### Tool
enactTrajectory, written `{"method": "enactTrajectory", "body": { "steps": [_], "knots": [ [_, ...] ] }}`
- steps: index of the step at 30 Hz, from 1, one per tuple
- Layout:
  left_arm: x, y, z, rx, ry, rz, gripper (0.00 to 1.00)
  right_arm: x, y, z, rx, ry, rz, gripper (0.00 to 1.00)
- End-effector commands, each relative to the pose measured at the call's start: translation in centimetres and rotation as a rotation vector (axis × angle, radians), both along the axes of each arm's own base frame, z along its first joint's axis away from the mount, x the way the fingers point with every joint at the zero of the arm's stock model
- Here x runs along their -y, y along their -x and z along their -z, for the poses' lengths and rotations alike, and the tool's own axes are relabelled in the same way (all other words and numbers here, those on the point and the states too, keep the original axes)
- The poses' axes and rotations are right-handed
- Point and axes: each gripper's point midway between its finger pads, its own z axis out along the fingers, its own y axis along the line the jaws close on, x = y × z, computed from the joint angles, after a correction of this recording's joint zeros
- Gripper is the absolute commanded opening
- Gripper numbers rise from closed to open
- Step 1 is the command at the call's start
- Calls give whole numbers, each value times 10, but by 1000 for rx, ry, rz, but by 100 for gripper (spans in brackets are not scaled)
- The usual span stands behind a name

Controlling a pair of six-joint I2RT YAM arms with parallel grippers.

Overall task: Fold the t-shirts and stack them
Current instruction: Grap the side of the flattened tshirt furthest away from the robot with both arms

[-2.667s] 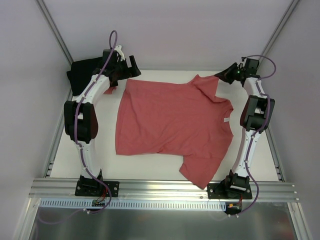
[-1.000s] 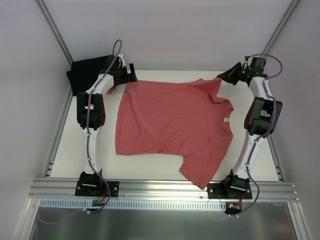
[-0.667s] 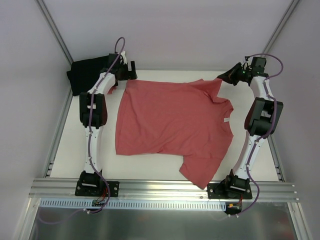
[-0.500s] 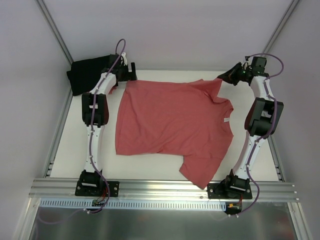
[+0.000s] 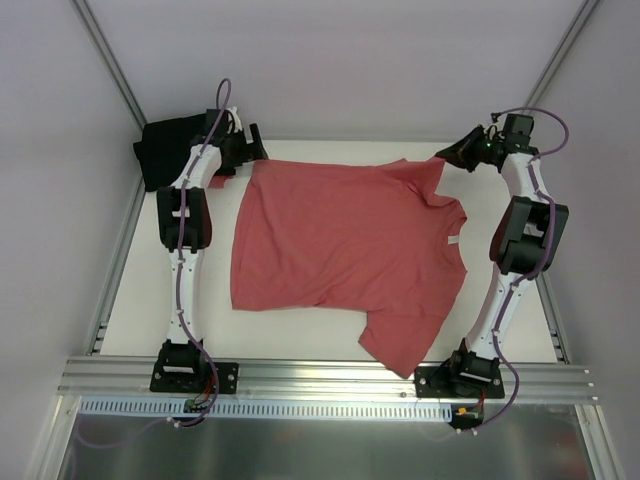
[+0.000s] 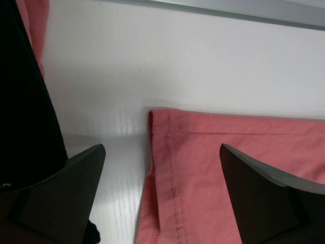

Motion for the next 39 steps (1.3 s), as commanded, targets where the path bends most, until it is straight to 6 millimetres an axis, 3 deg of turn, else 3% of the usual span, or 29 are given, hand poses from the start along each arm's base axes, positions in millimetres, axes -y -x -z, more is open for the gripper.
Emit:
{"method": "enactTrajectory", "body": {
  "steps": [1,21,25,29,33,37,38,39],
  "knots": [
    [10,1,-2,-32,130,15,99,1,6,-48,105,27,12,0],
    [37,10,11,-96,293,78,97,-6,3,-46,108,24,12,0],
    [42,10,13,-105,319,79,93,-6,3,-46,108,23,11,0],
    [43,7,14,-98,336,72,72,-6,3,-46,109,22,9,0],
    [44,4,14,-98,353,60,59,-6,3,-47,110,23,9,0],
    [44,4,14,-101,362,56,39,-6,3,-47,110,23,9,0],
    [44,4,15,-103,363,55,27,-6,3,-48,111,22,10,0],
    [44,4,16,-107,364,53,22,-6,3,-47,110,22,10,0]
  ]
}}
